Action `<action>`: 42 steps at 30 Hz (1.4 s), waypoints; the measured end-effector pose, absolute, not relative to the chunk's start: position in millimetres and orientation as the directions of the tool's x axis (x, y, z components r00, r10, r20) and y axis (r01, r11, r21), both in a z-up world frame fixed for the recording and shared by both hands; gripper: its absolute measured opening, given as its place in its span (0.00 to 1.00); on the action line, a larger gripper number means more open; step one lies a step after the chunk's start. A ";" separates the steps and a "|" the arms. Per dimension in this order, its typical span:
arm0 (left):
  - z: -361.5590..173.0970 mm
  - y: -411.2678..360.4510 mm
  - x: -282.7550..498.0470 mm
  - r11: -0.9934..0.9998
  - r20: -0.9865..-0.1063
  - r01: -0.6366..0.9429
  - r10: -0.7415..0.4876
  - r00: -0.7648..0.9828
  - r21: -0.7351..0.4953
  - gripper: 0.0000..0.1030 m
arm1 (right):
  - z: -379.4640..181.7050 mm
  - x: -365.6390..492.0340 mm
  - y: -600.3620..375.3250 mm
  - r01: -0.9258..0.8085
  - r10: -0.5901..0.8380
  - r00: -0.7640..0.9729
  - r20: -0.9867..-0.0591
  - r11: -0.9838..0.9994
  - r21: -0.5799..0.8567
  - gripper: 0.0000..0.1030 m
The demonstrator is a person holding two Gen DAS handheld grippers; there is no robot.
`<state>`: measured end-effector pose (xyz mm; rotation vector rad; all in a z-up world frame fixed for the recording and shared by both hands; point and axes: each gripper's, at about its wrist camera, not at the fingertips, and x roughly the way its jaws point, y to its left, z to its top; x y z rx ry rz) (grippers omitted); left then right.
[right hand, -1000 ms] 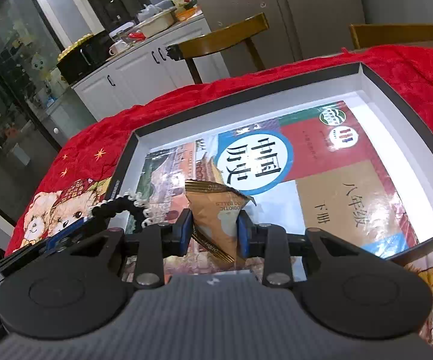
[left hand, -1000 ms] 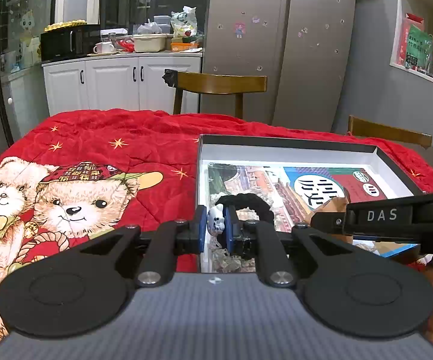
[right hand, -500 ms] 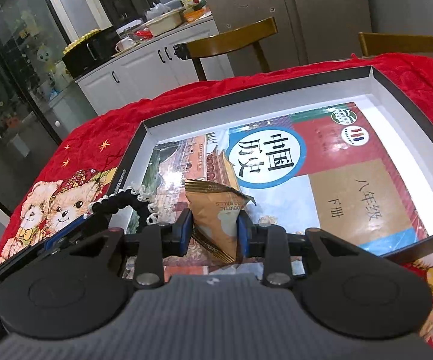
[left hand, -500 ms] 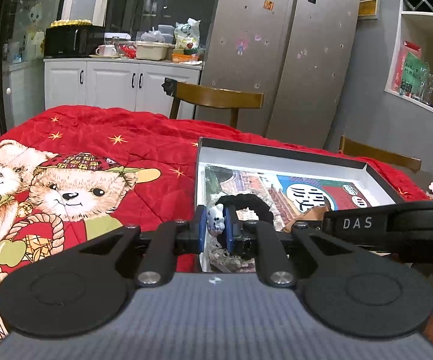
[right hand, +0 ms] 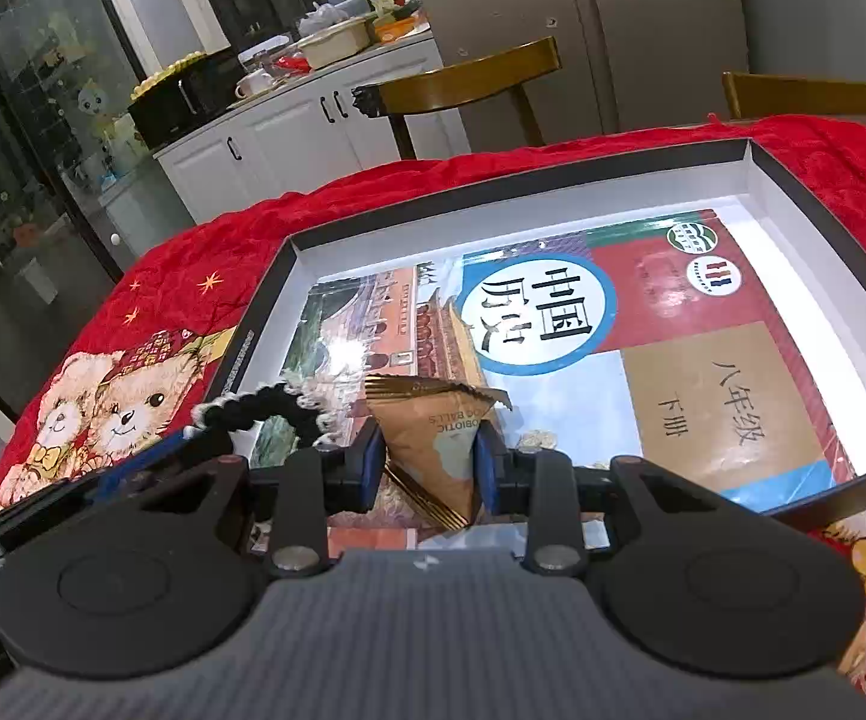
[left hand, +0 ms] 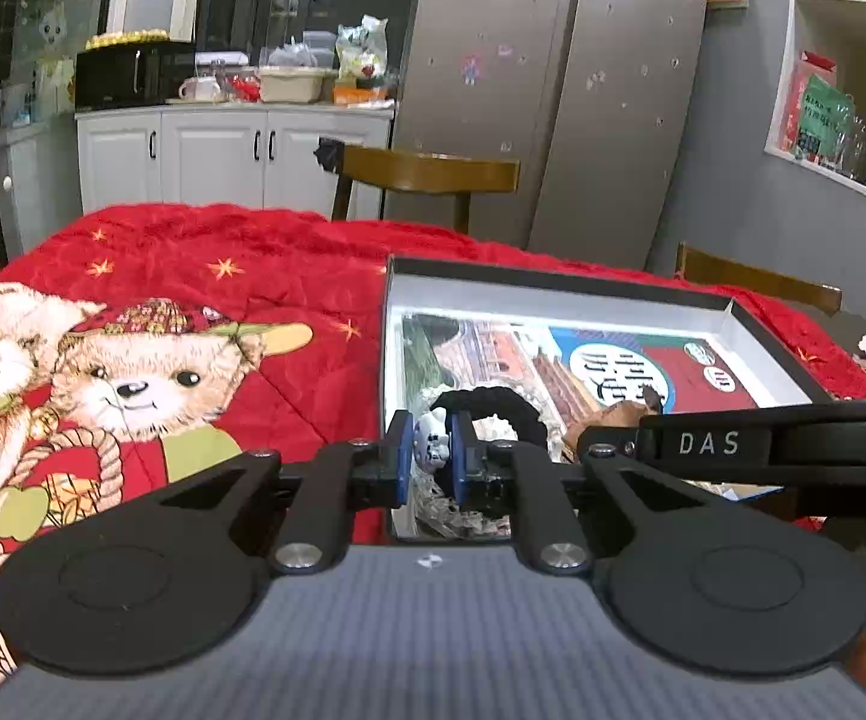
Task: Organize objects
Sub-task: 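Lower both items into the box and open both grippers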
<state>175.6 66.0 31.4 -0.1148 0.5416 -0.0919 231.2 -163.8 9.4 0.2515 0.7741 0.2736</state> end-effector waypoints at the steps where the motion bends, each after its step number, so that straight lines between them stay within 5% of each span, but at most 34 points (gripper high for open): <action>1: 30.5 65.6 176.8 0.989 -0.520 0.061 -0.122 0.845 -0.132 0.16 | 9.8 231.4 -164.0 -0.152 0.336 0.681 -0.650 0.934 0.323 0.35; 8: 29.6 63.5 181.3 0.992 -0.555 0.056 -0.110 0.825 -0.114 0.16 | 12.4 231.5 -161.4 -0.130 0.293 0.678 -0.674 0.950 0.283 0.39; 11: 30.5 62.5 183.8 0.991 -0.575 0.074 -0.125 0.809 -0.111 0.17 | 13.3 231.8 -162.9 -0.132 0.305 0.671 -0.676 0.946 0.296 0.55; 17: 43.5 66.0 186.9 0.984 -0.582 0.132 -0.175 0.794 -0.115 0.43 | 22.7 231.1 -173.2 -0.113 0.334 0.670 -0.663 0.928 0.354 0.64; 21: 70.0 79.7 175.9 0.981 -0.506 0.120 -0.181 0.843 -0.151 0.64 | 44.5 225.2 -184.6 -0.114 0.351 0.699 -0.623 0.915 0.388 0.71; 31: 151.6 100.5 116.5 0.980 -0.287 0.135 -0.173 0.942 -0.149 0.71 | 137.5 156.7 -201.1 -0.183 0.287 0.899 -0.330 0.932 0.312 1.00; 39: 188.7 80.5 51.5 0.976 -0.159 0.204 -0.215 0.964 -0.077 0.77 | 169.2 78.2 -225.3 -0.136 0.153 0.988 -0.023 0.928 0.347 1.00; 42: 192.8 63.7 27.2 0.989 -0.120 0.143 -0.148 0.982 -0.047 0.78 | 169.5 63.9 -236.0 -0.102 0.122 0.992 -0.037 0.936 0.338 1.00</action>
